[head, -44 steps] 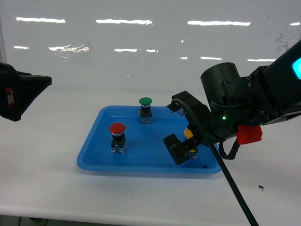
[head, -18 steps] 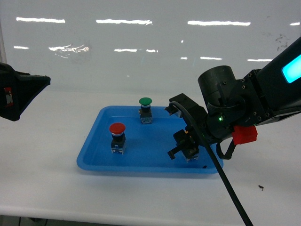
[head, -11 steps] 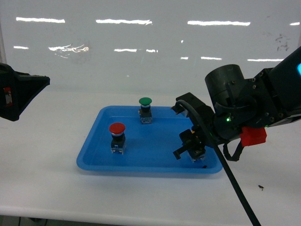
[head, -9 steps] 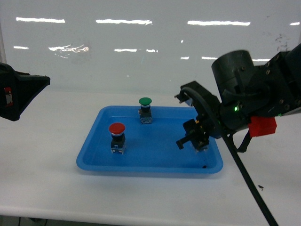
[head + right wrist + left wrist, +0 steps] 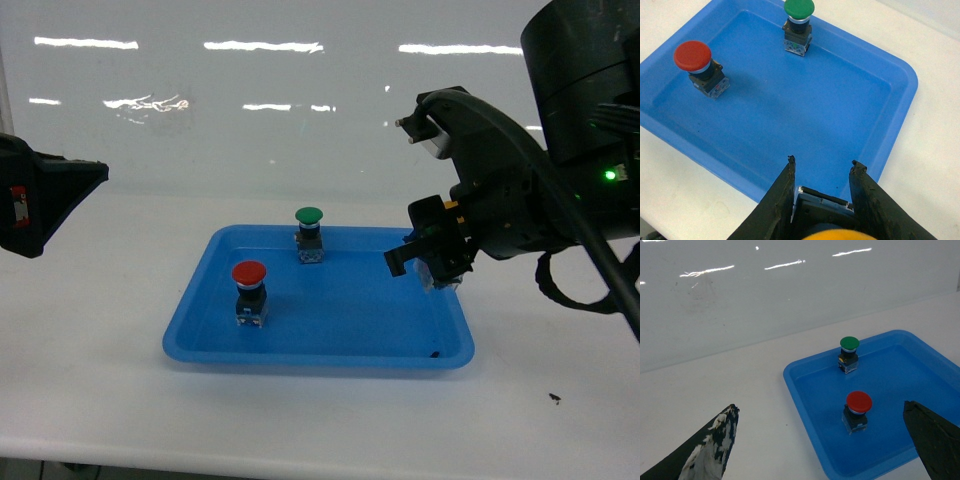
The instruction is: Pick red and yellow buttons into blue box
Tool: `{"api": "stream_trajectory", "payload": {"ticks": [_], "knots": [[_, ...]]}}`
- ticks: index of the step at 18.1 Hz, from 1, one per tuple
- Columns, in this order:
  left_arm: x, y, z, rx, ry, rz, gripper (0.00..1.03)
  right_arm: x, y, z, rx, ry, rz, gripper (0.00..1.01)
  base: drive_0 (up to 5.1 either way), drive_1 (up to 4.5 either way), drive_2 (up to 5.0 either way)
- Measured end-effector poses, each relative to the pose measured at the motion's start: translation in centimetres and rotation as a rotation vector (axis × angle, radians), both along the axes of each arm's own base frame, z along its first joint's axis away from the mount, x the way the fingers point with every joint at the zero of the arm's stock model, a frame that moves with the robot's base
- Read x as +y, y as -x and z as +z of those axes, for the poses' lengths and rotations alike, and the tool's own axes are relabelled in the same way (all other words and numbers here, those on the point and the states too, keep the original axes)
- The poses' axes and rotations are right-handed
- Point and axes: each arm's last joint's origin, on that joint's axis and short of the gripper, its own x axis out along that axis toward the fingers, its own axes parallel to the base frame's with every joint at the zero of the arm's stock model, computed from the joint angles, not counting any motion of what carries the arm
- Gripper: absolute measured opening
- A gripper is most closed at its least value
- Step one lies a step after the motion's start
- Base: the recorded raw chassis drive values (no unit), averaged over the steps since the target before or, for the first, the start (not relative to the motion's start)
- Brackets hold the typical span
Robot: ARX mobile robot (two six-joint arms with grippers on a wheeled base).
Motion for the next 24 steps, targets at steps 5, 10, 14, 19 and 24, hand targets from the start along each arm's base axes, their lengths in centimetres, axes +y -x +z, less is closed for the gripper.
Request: {"api": "stream_trajectory", "payload": {"ticks": [5, 10, 14, 19, 24], "knots": [[0.0, 0.0, 0.0, 0.000, 0.000, 0.000, 0.98, -1.0, 2.0, 1.4, -0.066, 0.009, -0.043, 0.29, 0.0, 0.00, 0.0], [0.0, 0.0, 0.0, 0.000, 0.000, 0.000, 0.98, -3.5, 1.0, 1.5, -0.091, 0.008, -0.122, 0.29, 0.0, 0.00, 0.0], [0.0, 0.0, 0.0, 0.000, 0.000, 0.000, 0.98, -4.9, 0.4, 0.7, -0.072, 0.008, -0.151, 0.29, 0.0, 0.00, 0.0], [0.0, 0.0, 0.0, 0.000, 0.000, 0.000, 0.98, -5.2, 0.1, 0.4, -0.057, 0.000, -0.139, 0.29, 0.0, 0.00, 0.0], [0.0, 0.0, 0.0, 0.000, 0.000, 0.000, 0.98, -3.3, -1.7, -0.4, -0.023, 0.005, -0.084, 0.29, 0.0, 0.00, 0.0]]}}
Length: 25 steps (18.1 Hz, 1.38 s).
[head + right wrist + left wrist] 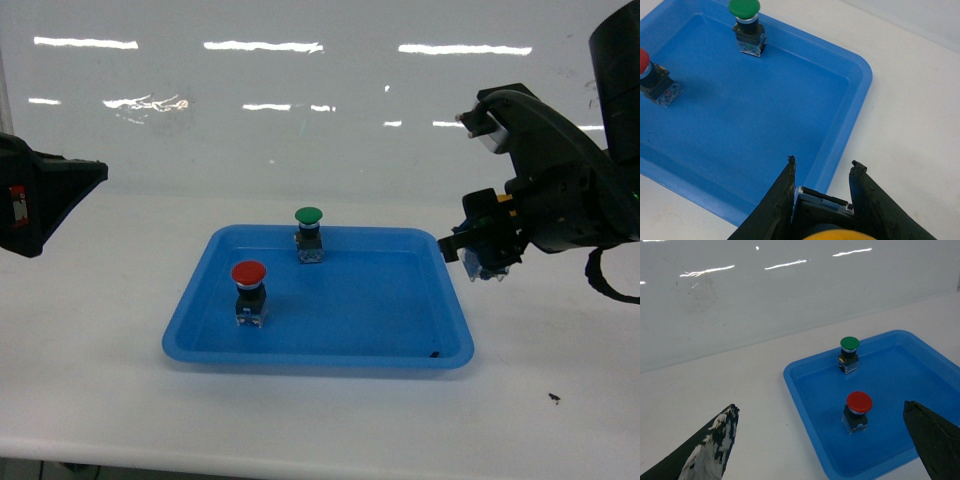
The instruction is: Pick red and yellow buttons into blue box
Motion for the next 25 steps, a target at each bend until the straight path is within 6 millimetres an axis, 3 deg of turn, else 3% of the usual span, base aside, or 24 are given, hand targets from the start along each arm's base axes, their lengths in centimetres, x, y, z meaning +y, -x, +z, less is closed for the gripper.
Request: {"api": "stream_trajectory", "payload": {"ticks": [5, 13, 21, 25], "knots": [[0.0, 0.0, 0.0, 0.000, 0.000, 0.000, 0.98, 2.4, 0.0, 0.6, -0.018, -0.004, 0.066, 0.29, 0.0, 0.00, 0.0], [0.0, 0.0, 0.0, 0.000, 0.000, 0.000, 0.98, 1.6, -0.1, 0.3, -0.024, 0.020, 0.017, 0.29, 0.0, 0.00, 0.0], [-3.9, -3.0, -0.4, 0.152, 0.018, -0.186, 0.98, 1.5, -0.1, 0.2, -0.019, 0.022, 0.013, 0.29, 0.0, 0.00, 0.0], [-5.9, -4.0, -1.6, 0.213, 0.002, -0.246, 0.98, 1.5, -0.1, 0.3, -0.020, 0.021, 0.014, 0.29, 0.0, 0.00, 0.0]]}}
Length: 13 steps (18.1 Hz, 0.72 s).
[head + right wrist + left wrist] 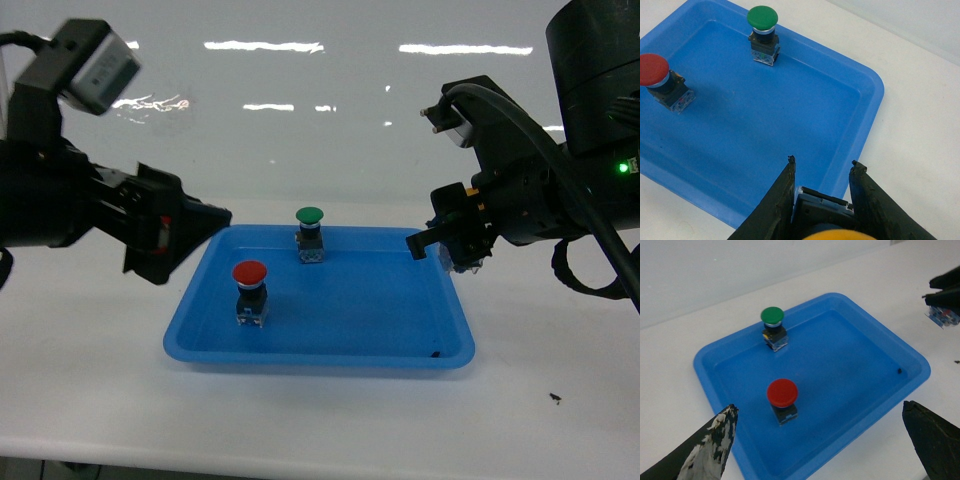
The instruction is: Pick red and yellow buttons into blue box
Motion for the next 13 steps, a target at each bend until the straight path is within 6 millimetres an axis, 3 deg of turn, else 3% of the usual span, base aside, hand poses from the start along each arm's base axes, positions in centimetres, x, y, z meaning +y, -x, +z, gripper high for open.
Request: {"api": "stream_trajectory", "payload": {"ticks": [5, 13], "knots": [[-2.1, -0.8, -0.8, 0.013, -0.041, -0.072, 0.98, 0.0, -0.1, 0.0, 0.000, 0.000, -0.001, 0.29, 0.0, 0.00, 0.0], [-2.2, -1.7, -1.3, 0.005, -0.091, -0.043, 0.98, 0.1, -0.1, -0.1, 0.005, 0.002, 0.000, 0.29, 0.0, 0.00, 0.0]]}}
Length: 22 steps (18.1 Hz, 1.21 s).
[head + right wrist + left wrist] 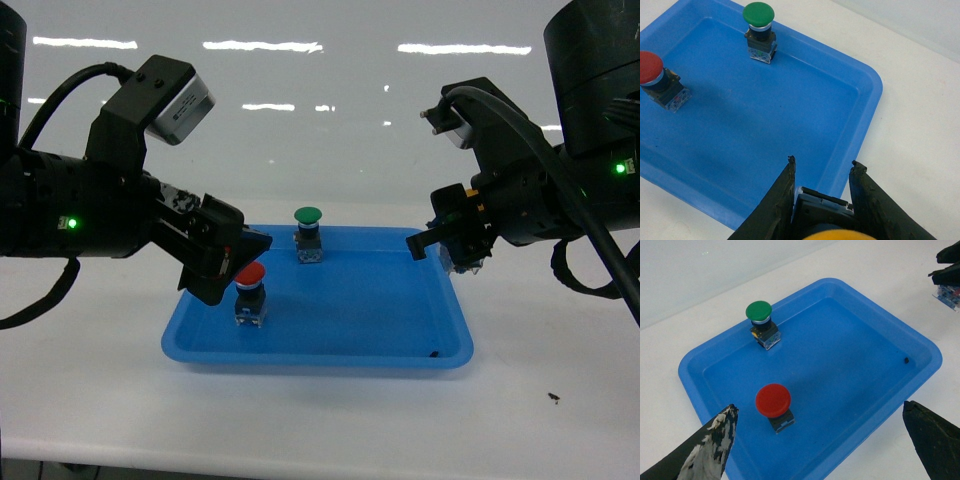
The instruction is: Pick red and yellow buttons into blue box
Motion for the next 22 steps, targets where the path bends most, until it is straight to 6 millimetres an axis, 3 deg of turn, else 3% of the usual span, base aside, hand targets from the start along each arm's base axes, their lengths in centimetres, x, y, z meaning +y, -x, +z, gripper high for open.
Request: {"api": "stream_trajectory", "payload": {"ticks": [9, 12, 15, 17, 22], "knots": [[0.7, 0.0, -0.2, 0.011, 0.001, -0.002, 0.98, 0.0, 0.5, -0.5, 0.013, -0.004, -0.003, 0.29, 0.0, 0.00, 0.0], [2.7, -2.4, -2.3, 0.075, -0.004, 0.060, 0.98, 0.6, 0.9, -0.5, 0.028, -0.003, 0.005, 0.29, 0.0, 0.00, 0.0], [1.4, -4.8, -2.7, 0.111, 0.017, -0.008, 0.98, 2.9, 0.9, 0.6, 0.001, -0.012, 0.059, 0.29, 0.0, 0.00, 0.0], [0.4, -6.0, -3.6, 0.151, 0.007, -0.046, 0.98, 3.0, 1.0, 0.6, 0.007, -0.004, 0.054, 0.29, 0.0, 0.00, 0.0], [0.1, -7.5, -5.7, 0.190, -0.033, -0.060, 0.98, 3.5, 1.0, 0.8, 0.006, -0.001, 0.062, 0.29, 0.0, 0.00, 0.0]]}}
